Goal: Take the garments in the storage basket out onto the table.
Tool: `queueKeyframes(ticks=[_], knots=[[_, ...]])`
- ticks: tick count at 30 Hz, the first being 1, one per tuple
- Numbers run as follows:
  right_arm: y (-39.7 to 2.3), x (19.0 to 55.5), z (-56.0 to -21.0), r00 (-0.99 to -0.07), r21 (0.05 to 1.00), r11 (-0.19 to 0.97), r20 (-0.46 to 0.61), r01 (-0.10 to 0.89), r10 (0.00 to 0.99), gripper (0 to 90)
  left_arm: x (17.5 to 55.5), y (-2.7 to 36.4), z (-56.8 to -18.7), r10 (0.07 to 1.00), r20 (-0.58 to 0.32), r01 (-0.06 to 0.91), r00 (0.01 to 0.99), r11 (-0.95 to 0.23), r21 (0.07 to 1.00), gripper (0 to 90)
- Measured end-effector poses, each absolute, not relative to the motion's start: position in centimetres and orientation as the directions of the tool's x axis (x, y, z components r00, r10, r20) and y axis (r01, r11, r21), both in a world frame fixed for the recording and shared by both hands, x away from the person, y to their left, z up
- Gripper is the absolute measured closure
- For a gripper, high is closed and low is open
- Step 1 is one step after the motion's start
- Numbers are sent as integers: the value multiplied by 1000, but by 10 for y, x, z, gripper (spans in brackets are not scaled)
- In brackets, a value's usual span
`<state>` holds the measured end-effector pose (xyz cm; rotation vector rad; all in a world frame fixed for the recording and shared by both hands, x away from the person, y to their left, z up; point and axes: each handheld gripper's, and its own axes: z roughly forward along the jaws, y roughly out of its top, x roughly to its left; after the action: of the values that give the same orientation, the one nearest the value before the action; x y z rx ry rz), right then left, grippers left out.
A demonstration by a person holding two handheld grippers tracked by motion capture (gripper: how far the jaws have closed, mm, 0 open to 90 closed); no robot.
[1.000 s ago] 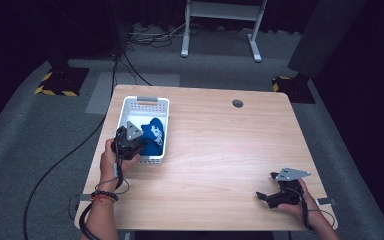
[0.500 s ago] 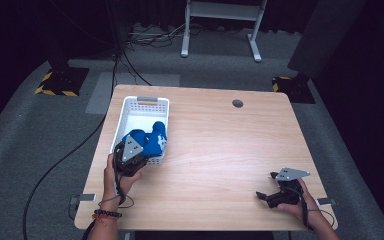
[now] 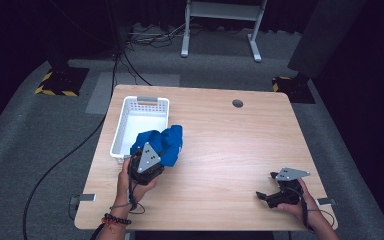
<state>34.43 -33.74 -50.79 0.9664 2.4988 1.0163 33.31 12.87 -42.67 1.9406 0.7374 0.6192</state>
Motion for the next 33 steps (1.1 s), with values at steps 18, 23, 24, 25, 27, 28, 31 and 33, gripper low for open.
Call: queueKeyframes(ticks=[18,23,24,25,27,28,31,33], knots=[[-340,345,-508,-725,699,520,-2,491,688,3,329,95,-426,642,115,202,758,-398,895,810],[-341,345,-508,-721,696,519,-2,496,693,3,331,81,-427,614,114,194,781,-413,890,810],[-341,346,-508,-721,696,519,-3,496,693,3,331,77,-428,609,115,192,785,-415,889,810],[-342,346,-507,-719,695,518,-4,498,695,3,331,73,-428,600,111,189,792,-415,890,810],[-343,346,-507,-713,694,515,-3,504,702,3,330,65,-428,583,119,179,804,-428,886,810],[-344,346,-507,-710,693,513,-4,506,705,3,330,61,-428,573,118,176,811,-431,885,810],[-346,347,-507,-703,694,508,-4,510,711,3,331,47,-434,545,117,175,830,-455,873,809],[-346,347,-507,-703,693,509,-4,510,711,3,332,41,-438,531,111,179,840,-465,867,809]])
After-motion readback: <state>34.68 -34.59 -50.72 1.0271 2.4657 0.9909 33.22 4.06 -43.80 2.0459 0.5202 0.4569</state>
